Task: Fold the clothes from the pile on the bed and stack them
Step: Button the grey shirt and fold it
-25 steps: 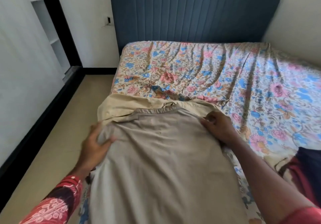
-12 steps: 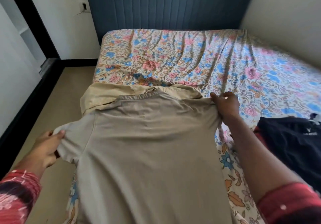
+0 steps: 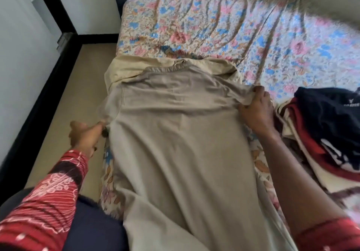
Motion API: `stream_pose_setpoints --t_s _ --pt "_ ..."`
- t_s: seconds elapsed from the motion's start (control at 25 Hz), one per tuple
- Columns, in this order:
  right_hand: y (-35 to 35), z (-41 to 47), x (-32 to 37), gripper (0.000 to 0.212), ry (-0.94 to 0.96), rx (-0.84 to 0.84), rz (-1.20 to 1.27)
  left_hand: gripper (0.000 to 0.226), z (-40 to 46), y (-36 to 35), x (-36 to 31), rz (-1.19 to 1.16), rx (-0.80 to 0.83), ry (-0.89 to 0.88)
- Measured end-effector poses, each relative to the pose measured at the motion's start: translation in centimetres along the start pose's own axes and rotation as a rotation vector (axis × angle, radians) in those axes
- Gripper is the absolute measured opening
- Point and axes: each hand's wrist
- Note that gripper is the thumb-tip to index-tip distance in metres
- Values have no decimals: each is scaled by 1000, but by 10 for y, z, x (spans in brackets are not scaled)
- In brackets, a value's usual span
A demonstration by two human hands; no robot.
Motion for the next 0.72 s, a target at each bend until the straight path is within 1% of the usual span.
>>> stream_pose_setpoints --t_s 0.04,0.12,0.16,0.2,0.24,0.28,0.32,0.36,0.44,0.48,0.52,0.6,0.64,0.68,0.72 --pt "5 -27 -6 65 33 6 33 71 -15 6 3 6 58 -44" --pt "19 -84 -23 61 -6 25 50 81 -55 24 8 50 210 -113" --pt "29 -110 -30 58 -37 22 34 80 -74 35 14 81 308 -141" --pt "41 -135 -34 55 -54 21 6 74 -92 46 21 94 398 -160" --pt "54 -158 -34 51 -71 33 -32 68 -106 56 31 117 451 -179" --pt "65 -175 -34 48 -90 68 -75 69 -117 64 41 138 469 -195" --pt "76 -189 -32 47 -111 130 -132 71 -127 70 51 159 467 -201" --pt "88 -200 -31 48 -123 213 -198 67 -137 77 61 168 466 -193" --pt "112 -207 -33 50 -94 383 -274 54 -152 89 74 172 491 -140" --pt "124 -206 -37 49 -75 460 -285 53 -161 97 76 189 528 -109" --pt "137 -206 -41 47 -56 533 -297 58 -169 103 77 230 573 -109" --pt "154 -209 -55 42 -51 607 -300 81 -185 115 78 315 644 -183" --pt "158 -213 -64 38 -73 583 -265 94 -193 119 79 353 669 -226" --pt "163 -219 -71 36 -129 504 -193 105 -200 122 83 371 687 -259" --pt "168 -226 -75 34 -211 389 -97 111 -209 126 88 358 694 -279"
Point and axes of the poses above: each hand's wrist, its own z-axis towards the middle knuckle, its own y-axis out of the back of the hand, x = y × z, and after that the axes turned 13 degrees about -x, right-handed
